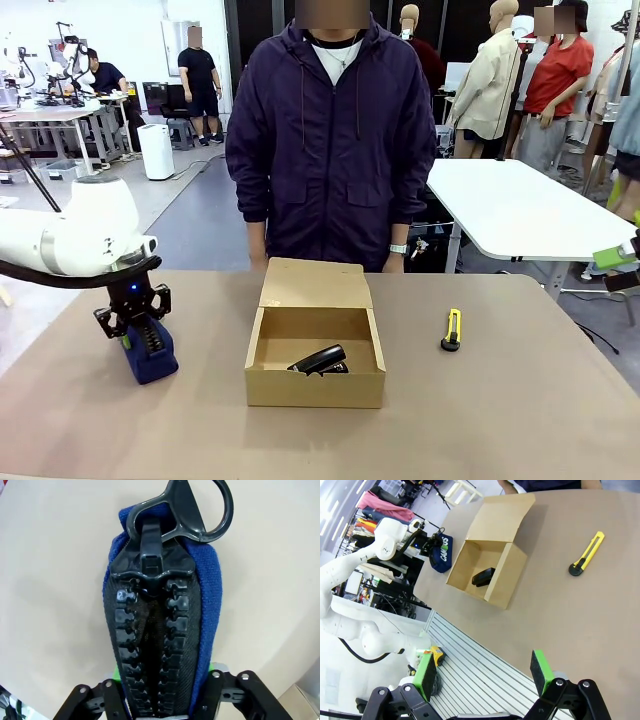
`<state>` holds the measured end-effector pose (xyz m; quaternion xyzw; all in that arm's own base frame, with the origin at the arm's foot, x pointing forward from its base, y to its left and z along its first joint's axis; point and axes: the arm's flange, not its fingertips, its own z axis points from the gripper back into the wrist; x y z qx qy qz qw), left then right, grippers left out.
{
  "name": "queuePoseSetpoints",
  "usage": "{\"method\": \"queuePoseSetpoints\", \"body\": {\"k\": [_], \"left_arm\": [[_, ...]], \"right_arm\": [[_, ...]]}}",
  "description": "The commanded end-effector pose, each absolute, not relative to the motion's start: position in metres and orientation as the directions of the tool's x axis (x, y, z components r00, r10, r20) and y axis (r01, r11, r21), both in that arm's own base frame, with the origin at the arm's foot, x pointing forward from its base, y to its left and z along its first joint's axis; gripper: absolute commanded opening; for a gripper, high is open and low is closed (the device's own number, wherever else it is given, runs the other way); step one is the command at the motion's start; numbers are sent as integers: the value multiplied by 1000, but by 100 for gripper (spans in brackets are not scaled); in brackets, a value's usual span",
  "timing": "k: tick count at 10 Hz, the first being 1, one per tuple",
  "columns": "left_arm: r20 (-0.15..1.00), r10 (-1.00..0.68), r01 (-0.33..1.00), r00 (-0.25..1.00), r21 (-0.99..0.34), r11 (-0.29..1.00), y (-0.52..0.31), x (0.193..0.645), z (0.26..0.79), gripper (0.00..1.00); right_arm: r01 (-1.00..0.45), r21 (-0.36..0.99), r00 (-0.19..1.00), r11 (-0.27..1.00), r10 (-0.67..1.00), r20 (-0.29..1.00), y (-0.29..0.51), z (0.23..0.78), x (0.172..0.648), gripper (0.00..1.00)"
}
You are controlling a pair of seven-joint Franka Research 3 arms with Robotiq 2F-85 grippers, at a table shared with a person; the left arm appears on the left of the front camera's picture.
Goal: Pack the items into the box.
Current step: Pick up the item indicated by the person and place it inside the Mailer Box.
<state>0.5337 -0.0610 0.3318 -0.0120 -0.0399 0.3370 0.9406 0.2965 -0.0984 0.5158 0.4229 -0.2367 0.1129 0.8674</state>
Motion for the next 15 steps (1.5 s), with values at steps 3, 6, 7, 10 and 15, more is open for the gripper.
{"method": "queuePoseSetpoints", "body": {"k": [3,6,7,10,15], "left_arm": [[73,660,-658,747,-53,751,-58,529,337,0],[92,653,-651,751,-57,757,-57,521,350,0],[83,649,-645,757,-65,761,-56,519,355,0],[48,572,-569,819,-59,820,-49,511,424,0],[163,-52,84,985,-194,977,-42,467,559,0]], "right_arm": [[-404,676,862,615,8,508,-100,518,298,100],[-404,676,862,615,8,508,-100,518,298,100],[-404,676,862,615,8,508,-100,518,298,100],[-404,676,862,615,8,508,-100,518,298,100],[-404,676,862,615,8,508,-100,518,298,100]]}}
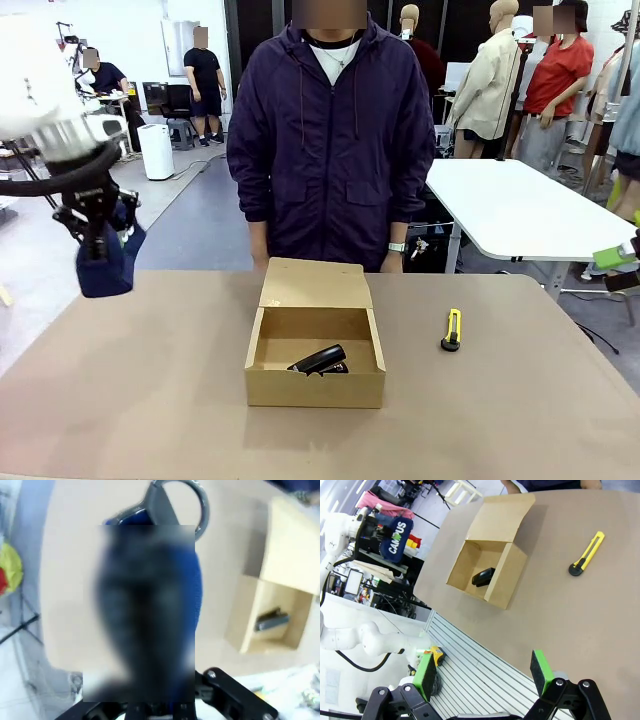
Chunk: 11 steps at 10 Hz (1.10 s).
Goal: Pack the items into the box.
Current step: Pick up the item indicated by the person and place it inside the Mailer Box.
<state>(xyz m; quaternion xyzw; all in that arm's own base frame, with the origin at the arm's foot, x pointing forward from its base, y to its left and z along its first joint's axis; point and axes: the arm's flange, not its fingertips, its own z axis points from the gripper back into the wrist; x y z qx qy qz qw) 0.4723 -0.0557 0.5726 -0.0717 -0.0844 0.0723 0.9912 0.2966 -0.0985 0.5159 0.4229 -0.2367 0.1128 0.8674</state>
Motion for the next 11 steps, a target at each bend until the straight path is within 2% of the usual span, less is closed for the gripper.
{"method": "queuePoseSetpoints", "body": {"k": [1,2,7,8,9,10,11], "left_arm": [[232,-184,232,955,-200,952,-38,454,562,0],[157,156,-131,975,-154,979,-56,472,573,0],[148,129,-105,981,-165,981,-52,470,566,0],[249,-69,123,966,-206,971,-71,478,568,0],[352,-356,447,866,-222,867,-105,491,573,0],[407,-525,638,748,-223,737,-140,500,574,0],[424,-646,763,634,-210,611,-175,507,572,0]], "right_arm": [[-404,676,862,615,8,508,-100,518,298,100],[-404,676,862,615,8,508,-100,518,298,100],[-404,676,862,615,8,508,-100,518,298,100],[-404,676,862,615,8,508,-100,518,298,100],[-404,676,862,615,8,508,-100,518,298,100],[-404,676,862,615,8,508,-100,518,298,100],[-404,676,862,615,8,508,-100,518,298,100]]}}
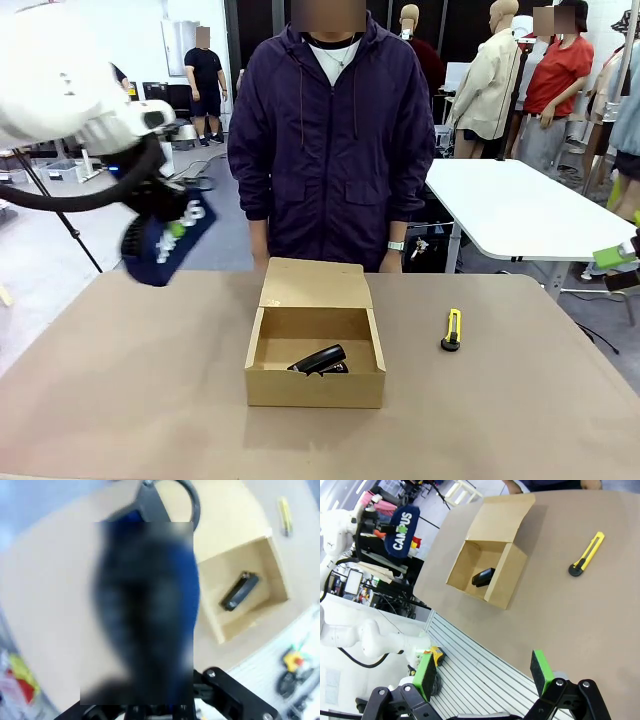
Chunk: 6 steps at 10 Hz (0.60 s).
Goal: Pack the items into the box.
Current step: Pick up the item indicated by the person and place it inside the Mailer Box.
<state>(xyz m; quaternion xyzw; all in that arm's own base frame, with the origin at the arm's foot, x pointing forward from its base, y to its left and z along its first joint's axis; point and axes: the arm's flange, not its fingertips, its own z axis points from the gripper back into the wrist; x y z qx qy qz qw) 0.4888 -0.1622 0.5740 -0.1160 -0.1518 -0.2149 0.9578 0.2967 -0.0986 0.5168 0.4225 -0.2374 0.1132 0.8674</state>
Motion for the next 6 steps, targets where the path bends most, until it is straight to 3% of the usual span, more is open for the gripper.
{"method": "queuePoseSetpoints", "body": {"k": [1,3,4,5,6], "left_arm": [[395,-727,824,562,-192,533,-211,512,568,0],[334,-922,979,196,-118,166,-279,509,555,0],[328,-944,993,44,-122,4,-299,511,548,0],[315,-949,995,-13,-90,-43,-318,512,540,0],[324,-933,981,-159,-55,-186,-334,508,534,0]], "right_arm": [[-404,676,862,615,8,508,-100,518,298,100],[-404,676,862,615,8,508,-100,518,298,100],[-404,676,862,615,8,508,-100,518,298,100],[-404,676,862,615,8,508,-100,518,298,100],[-404,676,862,615,8,508,-100,518,298,100]]}}
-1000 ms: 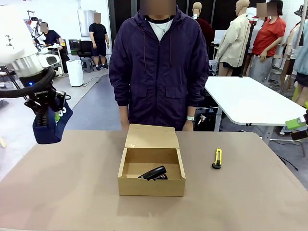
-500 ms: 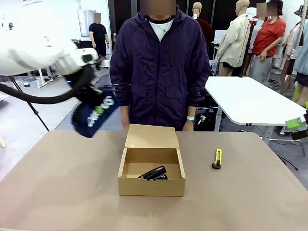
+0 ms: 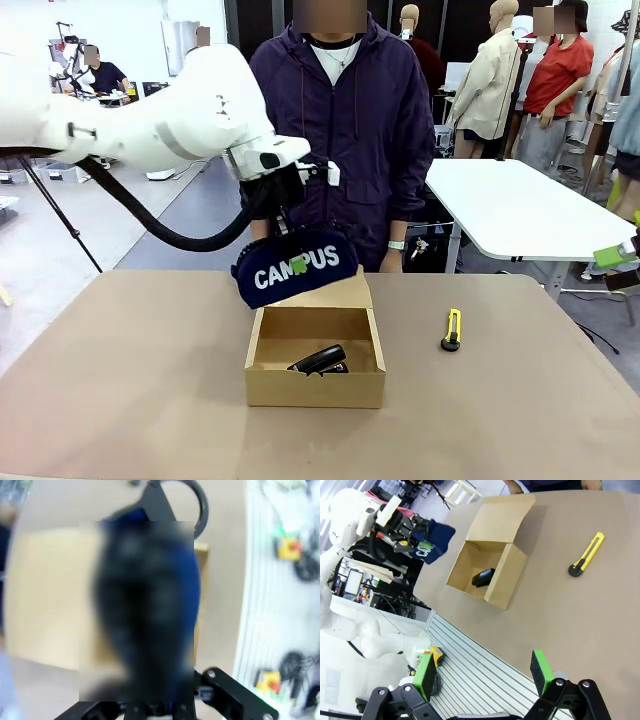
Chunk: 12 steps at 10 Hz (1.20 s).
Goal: Pack the items into the box.
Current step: Pick up the item indicated by the person and place it inside the Mailer Box.
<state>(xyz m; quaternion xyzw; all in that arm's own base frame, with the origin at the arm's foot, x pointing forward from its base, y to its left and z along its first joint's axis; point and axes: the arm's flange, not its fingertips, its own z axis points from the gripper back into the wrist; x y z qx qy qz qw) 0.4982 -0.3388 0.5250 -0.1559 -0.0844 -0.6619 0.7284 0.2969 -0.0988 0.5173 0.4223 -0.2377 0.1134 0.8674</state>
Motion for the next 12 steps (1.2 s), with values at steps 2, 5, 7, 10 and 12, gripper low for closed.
{"method": "queuePoseSetpoints", "body": {"k": [2,5,7,10,12], "left_arm": [[240,-937,964,-252,-22,-265,-363,503,520,0],[227,-950,966,-216,-94,-242,-377,502,509,0],[179,-979,990,-94,-91,-111,-385,502,492,0],[129,-991,999,-21,-34,-25,-401,497,455,0],[102,-995,998,-21,-57,-27,-409,500,424,0]], "right_arm": [[-404,676,862,615,8,508,-100,518,298,100],[-404,676,862,615,8,508,-100,518,298,100],[-404,676,862,615,8,508,-100,518,298,100],[-404,676,862,615,8,508,-100,518,298,100],[-404,676,862,615,8,508,-100,518,298,100]]}}
